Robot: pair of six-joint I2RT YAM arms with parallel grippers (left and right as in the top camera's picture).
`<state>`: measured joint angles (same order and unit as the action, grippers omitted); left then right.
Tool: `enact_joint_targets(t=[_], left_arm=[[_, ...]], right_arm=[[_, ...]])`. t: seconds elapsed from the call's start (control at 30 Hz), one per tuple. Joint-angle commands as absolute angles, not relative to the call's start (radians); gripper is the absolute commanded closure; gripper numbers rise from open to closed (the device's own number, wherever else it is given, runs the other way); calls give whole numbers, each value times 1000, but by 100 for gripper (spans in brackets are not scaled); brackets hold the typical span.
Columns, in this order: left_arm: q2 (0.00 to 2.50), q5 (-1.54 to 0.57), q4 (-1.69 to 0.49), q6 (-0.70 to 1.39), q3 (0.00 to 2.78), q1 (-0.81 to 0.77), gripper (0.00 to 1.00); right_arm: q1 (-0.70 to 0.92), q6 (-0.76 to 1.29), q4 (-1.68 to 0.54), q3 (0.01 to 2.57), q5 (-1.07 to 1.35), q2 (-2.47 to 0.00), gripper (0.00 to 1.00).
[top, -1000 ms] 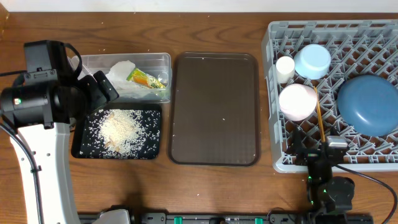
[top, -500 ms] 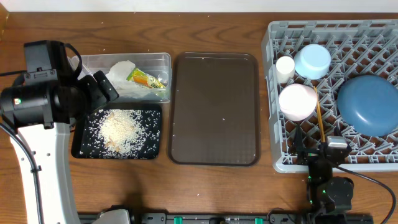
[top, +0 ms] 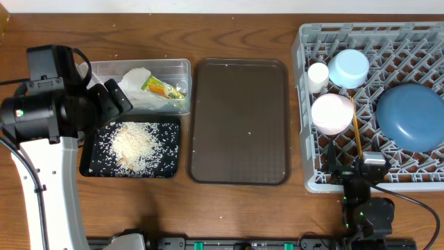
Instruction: Sort waste into correct bins and load items into the dishwasher rack
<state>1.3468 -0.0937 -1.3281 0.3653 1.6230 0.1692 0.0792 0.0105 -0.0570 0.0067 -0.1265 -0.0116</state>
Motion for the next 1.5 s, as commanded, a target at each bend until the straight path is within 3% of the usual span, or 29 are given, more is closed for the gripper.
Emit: enact_joint_targets(t=[0.0,0.83,1.47], left_arm=[[1352,-78,-1331,360,1624,174,4],[1341,-78,-1331,360,1624,171,4],[878,-30,-1348,360,1621,162,4]], right_arm=[[97,-5,-63,6,-115,-5,1],[97,-5,-63,6,-115,-5,1],[97,-5,-63,5,-115,-5,1]])
